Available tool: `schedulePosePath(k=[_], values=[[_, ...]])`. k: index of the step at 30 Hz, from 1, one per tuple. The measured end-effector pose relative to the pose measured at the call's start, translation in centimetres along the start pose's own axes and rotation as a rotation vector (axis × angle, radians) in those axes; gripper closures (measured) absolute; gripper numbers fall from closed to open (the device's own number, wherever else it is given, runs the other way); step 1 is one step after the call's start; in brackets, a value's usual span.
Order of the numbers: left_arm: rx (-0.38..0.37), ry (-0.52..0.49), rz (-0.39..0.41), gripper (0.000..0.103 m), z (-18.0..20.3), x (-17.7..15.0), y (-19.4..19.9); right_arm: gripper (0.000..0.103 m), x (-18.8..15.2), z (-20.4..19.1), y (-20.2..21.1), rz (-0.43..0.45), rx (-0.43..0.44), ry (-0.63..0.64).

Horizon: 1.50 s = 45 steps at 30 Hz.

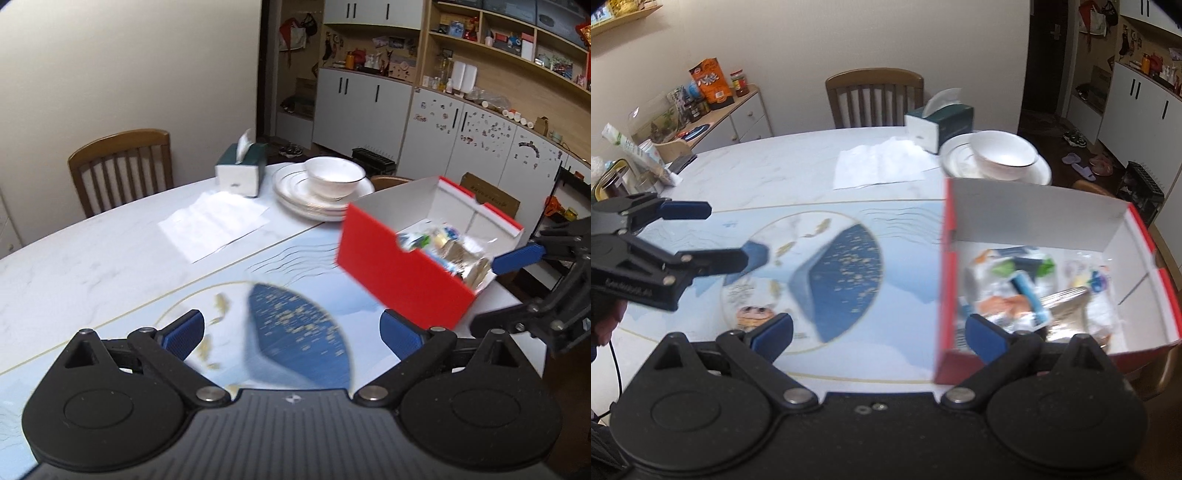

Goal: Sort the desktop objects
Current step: 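Withdraw both tools from the box toward the placemat, then grasp the cartoon-face plush with the left tool while the right tool grasps the pink binder clip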

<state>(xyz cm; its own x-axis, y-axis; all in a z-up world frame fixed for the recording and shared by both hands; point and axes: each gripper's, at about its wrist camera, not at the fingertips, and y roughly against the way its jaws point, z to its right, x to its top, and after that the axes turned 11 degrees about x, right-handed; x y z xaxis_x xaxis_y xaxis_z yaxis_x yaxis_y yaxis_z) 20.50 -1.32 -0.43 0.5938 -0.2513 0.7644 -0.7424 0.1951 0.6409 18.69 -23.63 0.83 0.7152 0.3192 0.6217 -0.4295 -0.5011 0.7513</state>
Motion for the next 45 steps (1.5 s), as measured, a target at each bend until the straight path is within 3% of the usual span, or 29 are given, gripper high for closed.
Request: schedulePosePath(k=[9, 22, 39, 45], values=[[0.020, -0.024, -0.051, 0.001, -4.0, -2.9, -1.4, 0.003, -1.6, -5.4, -3.8, -0.050, 0.000, -0.002], [-0.030, -0.087, -0.191, 0.001, -3.3, -6.3, -5.6, 0.005, -5.2, -11.0, -9.2, -0.179, 0.030, 0.036], [-0.069, -0.128, -0.218, 0.001, -2.7, -7.5, -7.2, 0.026, -6.4, -12.0, -13.5, -0.230, -0.007, 0.068], [-0.089, -0.147, -0.229, 0.007, -2.5, -8.0, -7.6, 0.037, -6.5, -11.6, -14.2, -0.259, -0.008, 0.064]])
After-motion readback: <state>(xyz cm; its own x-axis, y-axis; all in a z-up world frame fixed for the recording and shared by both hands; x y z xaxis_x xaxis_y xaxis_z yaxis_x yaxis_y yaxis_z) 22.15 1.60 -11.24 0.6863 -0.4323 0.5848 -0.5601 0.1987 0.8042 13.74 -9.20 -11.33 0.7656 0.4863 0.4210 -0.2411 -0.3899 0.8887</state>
